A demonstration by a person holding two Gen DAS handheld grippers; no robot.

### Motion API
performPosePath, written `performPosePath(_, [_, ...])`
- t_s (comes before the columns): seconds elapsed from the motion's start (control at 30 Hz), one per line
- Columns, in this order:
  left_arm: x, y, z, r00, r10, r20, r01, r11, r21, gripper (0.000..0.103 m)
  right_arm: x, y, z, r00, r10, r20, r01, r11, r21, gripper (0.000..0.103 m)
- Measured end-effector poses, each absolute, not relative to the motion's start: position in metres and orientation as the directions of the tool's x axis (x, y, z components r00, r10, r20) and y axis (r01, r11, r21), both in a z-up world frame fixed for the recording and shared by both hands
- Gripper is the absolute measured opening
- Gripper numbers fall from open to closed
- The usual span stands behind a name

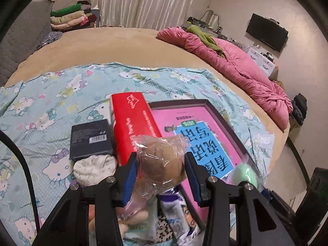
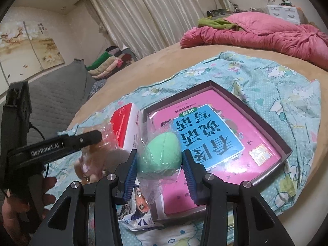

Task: Organize soft objects
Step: 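Lower both bagged balls onto the pink book box and open both grippers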

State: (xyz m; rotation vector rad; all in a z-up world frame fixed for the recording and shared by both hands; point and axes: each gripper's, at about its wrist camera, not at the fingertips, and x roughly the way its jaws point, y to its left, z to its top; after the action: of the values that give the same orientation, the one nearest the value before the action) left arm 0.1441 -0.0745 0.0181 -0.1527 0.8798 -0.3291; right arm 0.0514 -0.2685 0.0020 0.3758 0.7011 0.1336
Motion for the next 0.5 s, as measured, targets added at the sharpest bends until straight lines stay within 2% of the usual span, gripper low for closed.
performPosePath(0.27, [0.147, -0.103, 0.02, 0.562, -0.391, -0.729, 0.277, 0.919, -0.28, 0.045, 0.058, -0.296, -0.003, 0.769, 0.164, -0.618, 0.111, 0.918, 0.381, 0.045])
performPosePath(0.5, [0.142, -0.142, -0.005, 0.468, -0.406, -0.785, 0.335, 0.903, -0.268, 0.045, 0.065, -0.32, -0.013, 0.731, 0.034, -0.681, 0.231, 0.927, 0.294, 0.045])
